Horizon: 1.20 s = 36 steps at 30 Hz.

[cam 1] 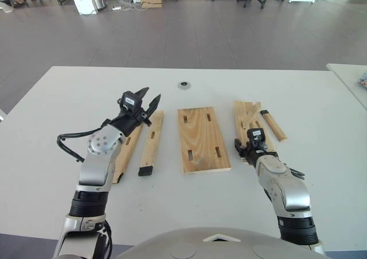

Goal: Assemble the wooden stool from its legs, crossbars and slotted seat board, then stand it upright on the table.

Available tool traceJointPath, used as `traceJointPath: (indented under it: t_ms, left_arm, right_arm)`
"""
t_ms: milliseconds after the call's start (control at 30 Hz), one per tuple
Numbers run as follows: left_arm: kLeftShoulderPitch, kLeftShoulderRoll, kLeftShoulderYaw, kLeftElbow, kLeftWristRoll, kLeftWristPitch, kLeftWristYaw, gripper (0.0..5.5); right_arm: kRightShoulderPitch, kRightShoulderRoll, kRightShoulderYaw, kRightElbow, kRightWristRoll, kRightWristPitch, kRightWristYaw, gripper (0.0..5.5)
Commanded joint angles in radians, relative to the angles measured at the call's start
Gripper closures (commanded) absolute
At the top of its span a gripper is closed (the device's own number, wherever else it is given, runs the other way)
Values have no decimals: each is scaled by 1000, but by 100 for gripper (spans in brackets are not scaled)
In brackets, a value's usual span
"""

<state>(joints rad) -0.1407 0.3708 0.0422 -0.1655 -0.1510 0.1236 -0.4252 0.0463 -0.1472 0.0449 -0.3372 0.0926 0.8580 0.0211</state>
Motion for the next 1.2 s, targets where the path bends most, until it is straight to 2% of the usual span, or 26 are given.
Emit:
traceJointPath:
  t_ms: [33,100,167,267,400,633,700,967,1200]
  left_arm:
    - [-33,27,53,21,-31,29,-6,333]
    - [-51,35,80,12,-105,69,-52,333]
    - [-71,58,96,-26,-265,173,-167,333]
    - [-142,71,133,-82,-516,353,-259,333]
    - [-246,99,161,-86,-754,557,-304,272]
    - [-334,104,230,-54,-1041,764,-248,152]
    - [-345,104,247,-52,-1110,796,-227,126]
    - [-384,84,272,-29,-1383,854,-97,126]
    - [-389,93,248,-29,-1451,853,-51,126]
  right_arm:
    - [-6,-33,-27,28,-3,-41,35,341]
    - [-60,-42,-87,14,61,-100,98,341]
    - [-157,-67,-152,-15,175,-126,213,341]
    - [-266,-131,-182,-66,342,-64,383,342]
    - [-367,-207,-231,-149,648,99,560,343]
    - [-510,-320,-364,-80,1049,268,625,343]
    - [-514,-338,-354,-75,1101,286,624,343]
    - [-488,-371,-283,-80,1177,285,632,343]
    - [-479,-389,-241,-91,1237,285,631,343]
